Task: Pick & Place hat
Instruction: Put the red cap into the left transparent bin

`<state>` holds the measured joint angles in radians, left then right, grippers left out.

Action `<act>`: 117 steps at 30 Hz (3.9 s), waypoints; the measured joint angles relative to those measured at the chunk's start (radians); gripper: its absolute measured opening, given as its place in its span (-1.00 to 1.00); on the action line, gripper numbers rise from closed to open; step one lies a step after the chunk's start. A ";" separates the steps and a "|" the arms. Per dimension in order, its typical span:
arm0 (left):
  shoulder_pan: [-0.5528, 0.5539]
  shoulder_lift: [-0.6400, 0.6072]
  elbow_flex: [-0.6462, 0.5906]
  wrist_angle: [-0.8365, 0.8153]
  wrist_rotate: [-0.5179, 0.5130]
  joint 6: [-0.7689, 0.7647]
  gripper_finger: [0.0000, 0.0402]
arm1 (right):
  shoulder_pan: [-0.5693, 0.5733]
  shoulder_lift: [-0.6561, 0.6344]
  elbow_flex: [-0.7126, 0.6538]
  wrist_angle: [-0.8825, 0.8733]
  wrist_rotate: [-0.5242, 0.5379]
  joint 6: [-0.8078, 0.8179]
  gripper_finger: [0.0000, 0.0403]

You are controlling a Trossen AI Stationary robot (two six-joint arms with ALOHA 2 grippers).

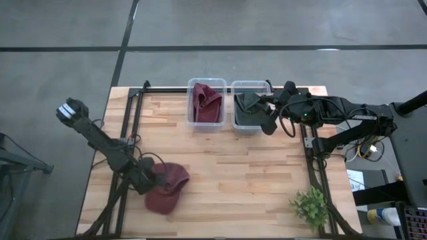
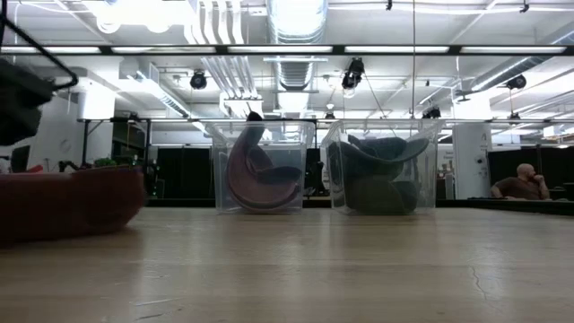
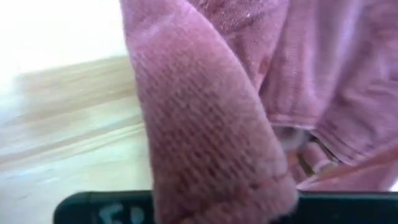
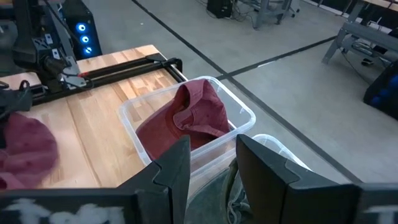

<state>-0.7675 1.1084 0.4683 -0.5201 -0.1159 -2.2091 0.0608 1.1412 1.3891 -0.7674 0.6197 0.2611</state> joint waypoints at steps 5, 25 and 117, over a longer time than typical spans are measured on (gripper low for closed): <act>0.025 -0.005 0.054 -0.002 -0.140 0.064 -0.98 | 0.000 0.000 0.000 0.000 0.000 0.001 -0.39; 0.149 -0.157 0.445 -0.004 -0.902 0.697 -0.98 | 0.000 0.000 0.000 -0.001 0.000 -0.003 -0.39; 1.327 0.475 0.754 0.058 0.071 1.354 -0.09 | 0.000 0.000 0.000 -0.004 0.002 -0.029 -0.39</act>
<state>0.5598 1.5829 1.2225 -0.4620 -0.0444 -0.8550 0.0608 1.1412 1.3891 -0.7712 0.6216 0.2321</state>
